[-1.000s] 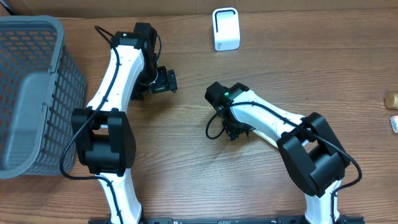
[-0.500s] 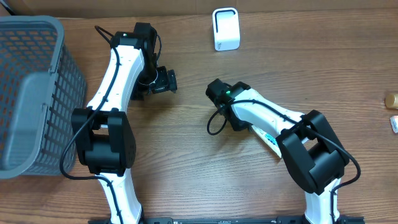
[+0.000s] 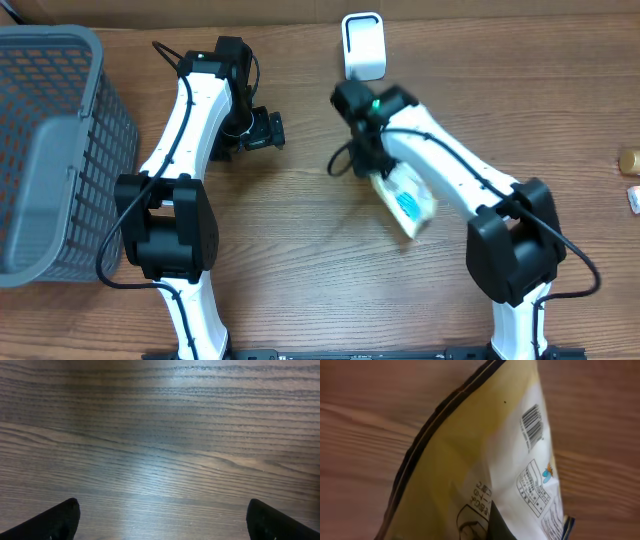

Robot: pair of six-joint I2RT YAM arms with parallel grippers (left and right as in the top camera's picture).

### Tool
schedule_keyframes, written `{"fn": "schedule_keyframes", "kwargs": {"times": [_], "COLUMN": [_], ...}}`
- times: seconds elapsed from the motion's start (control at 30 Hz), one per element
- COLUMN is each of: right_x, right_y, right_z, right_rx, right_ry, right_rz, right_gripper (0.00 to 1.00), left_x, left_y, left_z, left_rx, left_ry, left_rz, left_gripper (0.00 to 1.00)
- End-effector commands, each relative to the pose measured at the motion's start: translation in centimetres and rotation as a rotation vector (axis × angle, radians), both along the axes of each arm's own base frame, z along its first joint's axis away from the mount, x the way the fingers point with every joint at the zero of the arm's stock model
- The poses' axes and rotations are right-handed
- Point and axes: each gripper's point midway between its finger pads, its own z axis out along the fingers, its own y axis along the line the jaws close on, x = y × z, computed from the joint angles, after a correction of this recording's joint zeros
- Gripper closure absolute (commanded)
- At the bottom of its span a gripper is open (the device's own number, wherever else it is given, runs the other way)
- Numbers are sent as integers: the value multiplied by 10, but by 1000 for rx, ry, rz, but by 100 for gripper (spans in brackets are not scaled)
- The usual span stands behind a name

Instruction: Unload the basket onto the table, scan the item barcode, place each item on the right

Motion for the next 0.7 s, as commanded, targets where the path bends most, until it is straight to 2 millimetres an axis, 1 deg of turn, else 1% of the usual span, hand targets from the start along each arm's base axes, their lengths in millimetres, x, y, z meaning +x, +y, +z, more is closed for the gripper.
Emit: {"fn": "schedule_keyframes", "kwargs": {"times": [0.0, 0.07, 0.13, 0.23, 0.33, 0.4, 0.43, 0.5, 0.6, 0.63, 0.67], "right_x": [-3, -8, -14, -23, -25, -27, -27, -25, -23, -21, -17], "right_y": [36, 45, 53, 63, 68, 70, 68, 57, 33, 24, 9], "right_z": [74, 90, 98, 104, 108, 111, 108, 89, 54, 43, 27], "right_rx": [330, 439, 540, 697, 866, 1011, 1050, 1069, 1005, 962, 883], "right_ry": [6, 40, 89, 177, 248, 302, 319, 344, 361, 355, 339], "right_rz": [44, 55, 86, 122, 134, 151, 147, 103, 11, -18, -62], "right_gripper": [96, 96, 96, 96, 96, 96, 96, 96, 96, 96, 96], "left_x": [4, 4, 4, 4, 3, 4, 4, 4, 4, 4, 4], "left_y": [4, 5, 5, 5, 4, 5, 5, 5, 4, 4, 4], "left_z": [1, 1, 1, 1, 1, 1, 1, 1, 1, 1, 1], "left_rx": [-2, -1, -1, -1, -1, -1, -1, -1, -2, -2, -2], "left_ry": [-7, -9, -9, -7, -7, -7, -7, -7, -7, -7, -7], "left_rz": [0, 0, 0, 0, 0, 0, 0, 0, 0, 0, 0], "left_gripper": [2, 2, 2, 2, 2, 2, 2, 2, 2, 2, 2]}}
